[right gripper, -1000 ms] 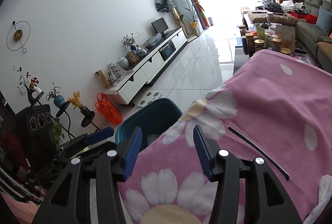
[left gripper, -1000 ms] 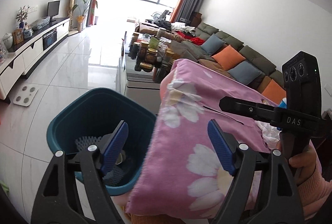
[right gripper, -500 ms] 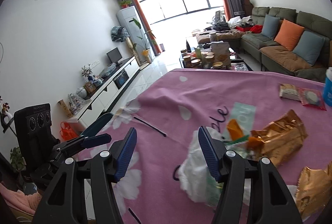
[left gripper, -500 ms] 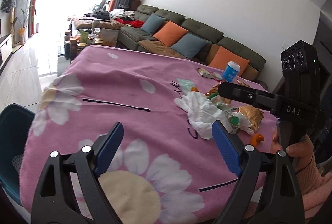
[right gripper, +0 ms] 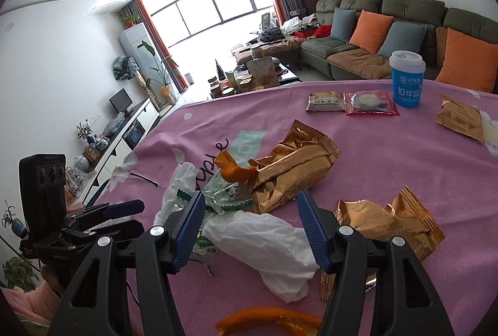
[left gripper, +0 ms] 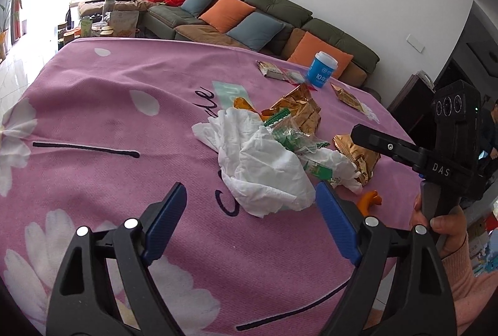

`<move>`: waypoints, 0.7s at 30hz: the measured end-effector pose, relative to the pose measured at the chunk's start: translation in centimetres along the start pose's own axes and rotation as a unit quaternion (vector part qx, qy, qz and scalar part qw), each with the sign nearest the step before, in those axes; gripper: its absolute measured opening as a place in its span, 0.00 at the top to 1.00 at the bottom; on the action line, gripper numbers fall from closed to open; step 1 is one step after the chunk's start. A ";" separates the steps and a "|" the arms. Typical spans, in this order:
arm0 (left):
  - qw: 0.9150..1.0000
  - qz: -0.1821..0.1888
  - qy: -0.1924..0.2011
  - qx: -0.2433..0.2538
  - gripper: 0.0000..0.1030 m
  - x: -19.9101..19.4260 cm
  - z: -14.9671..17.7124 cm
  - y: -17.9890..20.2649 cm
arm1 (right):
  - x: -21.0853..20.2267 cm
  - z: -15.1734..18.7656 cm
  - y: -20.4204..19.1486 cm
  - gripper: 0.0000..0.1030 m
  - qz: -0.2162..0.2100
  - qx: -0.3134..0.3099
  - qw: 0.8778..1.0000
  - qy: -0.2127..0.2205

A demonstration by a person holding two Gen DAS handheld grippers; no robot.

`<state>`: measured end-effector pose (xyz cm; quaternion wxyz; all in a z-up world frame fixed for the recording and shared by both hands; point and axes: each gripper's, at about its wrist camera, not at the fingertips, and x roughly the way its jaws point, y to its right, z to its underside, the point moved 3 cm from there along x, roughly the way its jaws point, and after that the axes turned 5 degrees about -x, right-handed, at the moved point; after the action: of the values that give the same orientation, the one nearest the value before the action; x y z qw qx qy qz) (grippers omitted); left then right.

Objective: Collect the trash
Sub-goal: 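Return the left gripper to the table and grasp the white plastic bag, then lift the white bag with the left gripper while the right gripper lifts white tissue toward the bin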

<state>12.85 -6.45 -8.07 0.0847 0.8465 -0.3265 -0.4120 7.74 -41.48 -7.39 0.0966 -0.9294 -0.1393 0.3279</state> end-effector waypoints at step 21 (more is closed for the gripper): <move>0.998 0.026 -0.042 -0.037 0.80 2.4 -0.4 -0.9 | 1.1 2.9 0.4 0.75 0.003 -0.022 0.998 -0.052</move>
<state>14.71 -7.28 -9.72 0.1128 0.8159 -0.3364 -0.4565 6.81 -41.30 -10.32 0.0679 -0.9136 -0.1483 0.3725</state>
